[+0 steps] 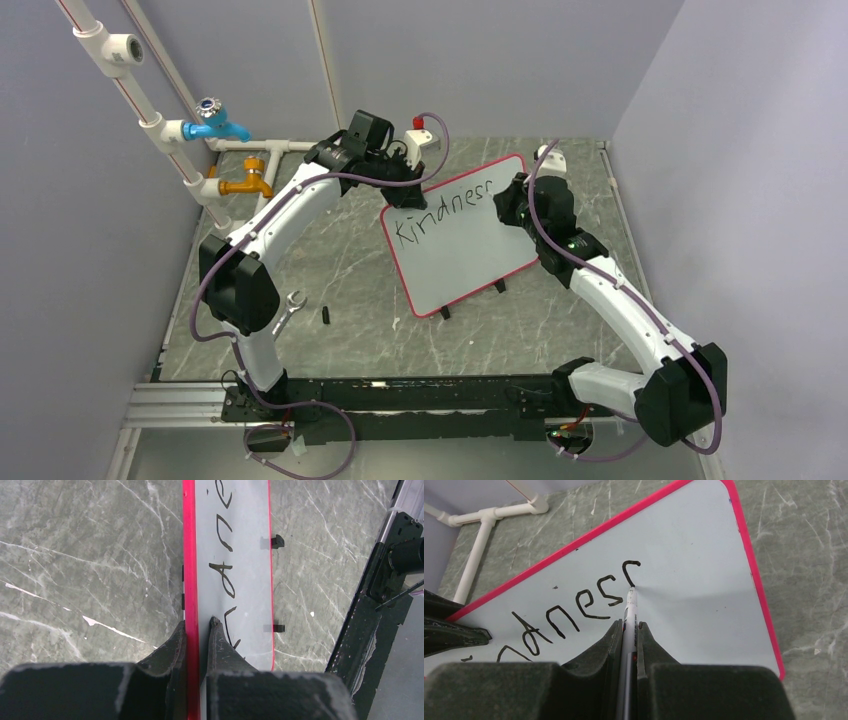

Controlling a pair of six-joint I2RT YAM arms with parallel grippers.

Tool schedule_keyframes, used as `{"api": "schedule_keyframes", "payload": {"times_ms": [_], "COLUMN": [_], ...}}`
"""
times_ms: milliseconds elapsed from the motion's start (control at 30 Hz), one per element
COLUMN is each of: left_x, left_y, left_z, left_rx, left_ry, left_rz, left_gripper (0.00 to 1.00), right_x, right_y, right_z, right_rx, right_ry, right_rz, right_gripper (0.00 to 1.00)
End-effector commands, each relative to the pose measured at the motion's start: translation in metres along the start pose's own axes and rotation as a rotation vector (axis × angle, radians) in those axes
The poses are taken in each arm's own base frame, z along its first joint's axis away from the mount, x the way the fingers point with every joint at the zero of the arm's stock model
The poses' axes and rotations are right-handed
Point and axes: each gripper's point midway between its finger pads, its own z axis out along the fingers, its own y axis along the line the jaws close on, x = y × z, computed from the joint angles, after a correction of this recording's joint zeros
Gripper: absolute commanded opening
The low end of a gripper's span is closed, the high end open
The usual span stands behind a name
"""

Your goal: Write a sentence on the whiteboard

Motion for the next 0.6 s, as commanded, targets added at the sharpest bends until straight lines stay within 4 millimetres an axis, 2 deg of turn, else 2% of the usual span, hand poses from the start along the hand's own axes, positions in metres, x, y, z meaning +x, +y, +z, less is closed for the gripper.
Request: {"api": "schedule_keyframes", "payload": {"times_ms": [0,200,567], "left_x": [0.069,0.07,0.069], "left_y": [0.023,0.023,0.022], "left_z": [0.016,0.016,0.015], "left_rx": [-0.087,-0.085,-0.088], "left_ry": [0.259,0.261,0.259], "left_rz": [0.066,0.065,0.068], "left_gripper": [0.0,0.0,0.0], "right_x": [0.001,-0.001,0.01], "right_y": [-0.009,-0.017,-0.012], "right_z": [-0.002,-0.003,-0.005], "right_rx": [0.043,0.095,0.055], "right_ry": [-0.001,0.003,0.043], "right_rz": [-0.001,-0.013,-0.007], "right_gripper": [0.0,0.0,0.0]}}
